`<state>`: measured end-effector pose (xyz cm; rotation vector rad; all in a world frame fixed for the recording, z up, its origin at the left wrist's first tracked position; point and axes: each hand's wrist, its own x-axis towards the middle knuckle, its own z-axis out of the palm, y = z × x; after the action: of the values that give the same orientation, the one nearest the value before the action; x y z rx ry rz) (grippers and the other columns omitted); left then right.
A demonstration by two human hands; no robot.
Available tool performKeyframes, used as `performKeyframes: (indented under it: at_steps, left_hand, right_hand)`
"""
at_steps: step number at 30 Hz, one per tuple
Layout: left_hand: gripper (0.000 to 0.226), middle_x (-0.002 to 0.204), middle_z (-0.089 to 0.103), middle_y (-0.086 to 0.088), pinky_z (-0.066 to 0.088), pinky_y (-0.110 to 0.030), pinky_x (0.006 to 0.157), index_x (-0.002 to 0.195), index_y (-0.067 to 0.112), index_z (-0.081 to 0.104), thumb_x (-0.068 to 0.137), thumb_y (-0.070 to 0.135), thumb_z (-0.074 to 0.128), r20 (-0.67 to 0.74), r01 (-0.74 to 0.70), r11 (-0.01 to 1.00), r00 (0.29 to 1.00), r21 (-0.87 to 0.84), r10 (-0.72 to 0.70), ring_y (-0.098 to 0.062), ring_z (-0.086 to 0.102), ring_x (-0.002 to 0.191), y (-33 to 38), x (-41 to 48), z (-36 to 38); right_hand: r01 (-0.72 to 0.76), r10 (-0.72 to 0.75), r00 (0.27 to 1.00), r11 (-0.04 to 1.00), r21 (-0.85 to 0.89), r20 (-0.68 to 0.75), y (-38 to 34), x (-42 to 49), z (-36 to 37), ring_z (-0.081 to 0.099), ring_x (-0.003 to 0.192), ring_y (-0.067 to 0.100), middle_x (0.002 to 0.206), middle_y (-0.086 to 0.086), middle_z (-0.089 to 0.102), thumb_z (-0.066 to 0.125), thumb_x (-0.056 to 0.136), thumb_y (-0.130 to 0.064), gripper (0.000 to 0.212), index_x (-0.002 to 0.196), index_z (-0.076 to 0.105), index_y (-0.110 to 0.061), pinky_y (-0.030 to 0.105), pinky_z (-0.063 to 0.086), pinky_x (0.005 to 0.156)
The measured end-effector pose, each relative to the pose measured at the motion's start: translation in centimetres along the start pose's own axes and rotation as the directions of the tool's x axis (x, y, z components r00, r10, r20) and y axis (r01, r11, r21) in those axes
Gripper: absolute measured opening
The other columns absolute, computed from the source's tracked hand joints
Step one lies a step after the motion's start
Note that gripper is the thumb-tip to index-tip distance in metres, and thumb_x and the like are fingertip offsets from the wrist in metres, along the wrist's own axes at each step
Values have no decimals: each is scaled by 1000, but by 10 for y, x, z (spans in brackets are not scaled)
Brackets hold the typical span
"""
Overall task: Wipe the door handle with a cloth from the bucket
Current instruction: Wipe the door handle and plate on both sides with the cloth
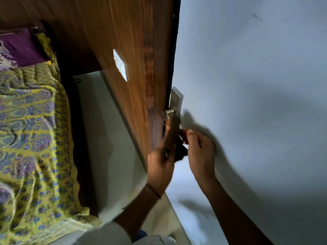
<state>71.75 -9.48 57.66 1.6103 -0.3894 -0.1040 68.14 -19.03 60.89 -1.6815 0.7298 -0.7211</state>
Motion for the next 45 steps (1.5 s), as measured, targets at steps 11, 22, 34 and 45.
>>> performKeyframes:
  at_steps: [11,22,34,45]
  left_hand:
    - [39,115,73,-12,55,-26,87,132,12,61,95,21,57,-126,26,984,992,177,-4,-22,70,105,9,38,16]
    - [18,89,75,-8,59,-41,80,106,12,67,97,11,52,309,635,616,769,-467,-559,-22,73,78,17,124,-24]
    - [28,71,70,-5,58,-22,58,105,4,64,96,2,37,76,346,351,798,-870,-598,-14,68,59,6,90,23]
    - [29,106,70,-5,50,-40,97,107,12,69,80,10,57,739,-817,472,536,332,408,-26,63,104,33,129,-31]
  right_hand:
    - [-57,63,997,984,170,-34,-2,-4,2,70,110,20,112,3,77,43,86,-61,59,114,73,-19,50,52,102]
    - [-2,4,1000,991,135,-21,-5,-5,1,72,94,24,95,4,78,41,89,-57,37,93,69,-34,48,56,92]
    - [-54,57,998,991,119,-19,-2,-2,1,72,91,20,90,-4,77,44,105,-26,30,90,70,-32,44,56,93]
    - [2,2,1000,993,122,-26,0,2,3,70,83,19,83,0,75,41,92,-45,40,90,70,-18,28,53,79]
